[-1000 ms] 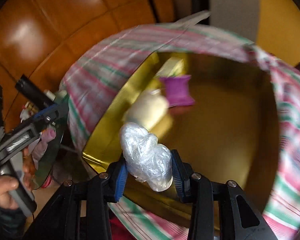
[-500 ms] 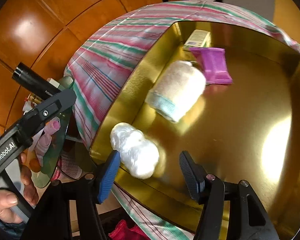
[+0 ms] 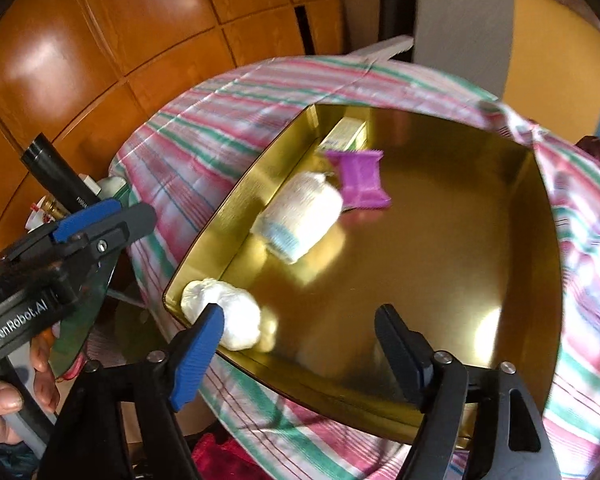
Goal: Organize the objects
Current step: 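Carry the plastic bundle to the tray and release it with the right gripper, then grasp the WEIDAN snack bar with the left gripper, then grasp the cream box with the right gripper while the left holds the snack bar, then carry the WEIDAN bar into the gold tray and open the left gripper, then carry the cream box to the gold tray and release it with the right gripper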
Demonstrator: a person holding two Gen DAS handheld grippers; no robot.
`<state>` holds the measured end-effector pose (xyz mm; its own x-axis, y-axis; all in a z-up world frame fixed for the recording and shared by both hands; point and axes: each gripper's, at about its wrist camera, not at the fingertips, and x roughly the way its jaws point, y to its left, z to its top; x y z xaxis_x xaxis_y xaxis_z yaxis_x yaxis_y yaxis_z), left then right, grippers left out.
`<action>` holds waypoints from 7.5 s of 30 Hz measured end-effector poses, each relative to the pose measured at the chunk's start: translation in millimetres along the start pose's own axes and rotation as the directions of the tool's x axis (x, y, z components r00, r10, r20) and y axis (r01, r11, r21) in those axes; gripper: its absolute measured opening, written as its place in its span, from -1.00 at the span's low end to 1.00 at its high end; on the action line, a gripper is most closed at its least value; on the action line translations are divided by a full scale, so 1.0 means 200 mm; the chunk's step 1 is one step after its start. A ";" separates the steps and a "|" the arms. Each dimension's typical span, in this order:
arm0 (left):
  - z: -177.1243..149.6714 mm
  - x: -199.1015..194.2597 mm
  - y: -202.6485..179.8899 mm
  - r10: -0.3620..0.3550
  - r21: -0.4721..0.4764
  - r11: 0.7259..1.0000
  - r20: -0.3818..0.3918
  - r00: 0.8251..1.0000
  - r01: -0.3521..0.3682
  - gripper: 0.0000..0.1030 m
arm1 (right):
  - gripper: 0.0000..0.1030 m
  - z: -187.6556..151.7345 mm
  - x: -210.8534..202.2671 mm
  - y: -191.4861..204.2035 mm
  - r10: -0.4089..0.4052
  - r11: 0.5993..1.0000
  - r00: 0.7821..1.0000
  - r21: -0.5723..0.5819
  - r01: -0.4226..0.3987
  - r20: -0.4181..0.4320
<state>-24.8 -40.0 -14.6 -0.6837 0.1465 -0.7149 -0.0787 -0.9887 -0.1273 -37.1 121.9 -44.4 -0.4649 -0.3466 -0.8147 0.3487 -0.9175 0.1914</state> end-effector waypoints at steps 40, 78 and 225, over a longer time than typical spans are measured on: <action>0.13 0.18 -1.25 -0.289 0.381 0.857 -0.203 0.936 0.347 0.29 | 1.00 -0.89 -1.13 -1.88 -0.582 0.477 0.809 0.841 0.256 0.084; 0.28 1.28 -2.38 -0.154 0.507 0.784 -0.400 0.903 0.358 -0.15 | 1.00 -0.86 -1.03 -1.86 -0.373 0.570 0.906 0.820 0.051 0.202; -0.01 0.22 -0.01 -0.052 -0.067 0.997 -0.112 0.992 0.044 0.00 | 0.00 0.63 0.51 -0.56 -0.142 0.950 0.978 0.256 0.179 -0.155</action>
<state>-53.0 -32.2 -48.4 -0.5932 0.1997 -0.7799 -0.0601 -0.9770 -0.2045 -225.0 164.8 -79.9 -0.3781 -0.1782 -0.9085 0.0401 -0.9835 0.1762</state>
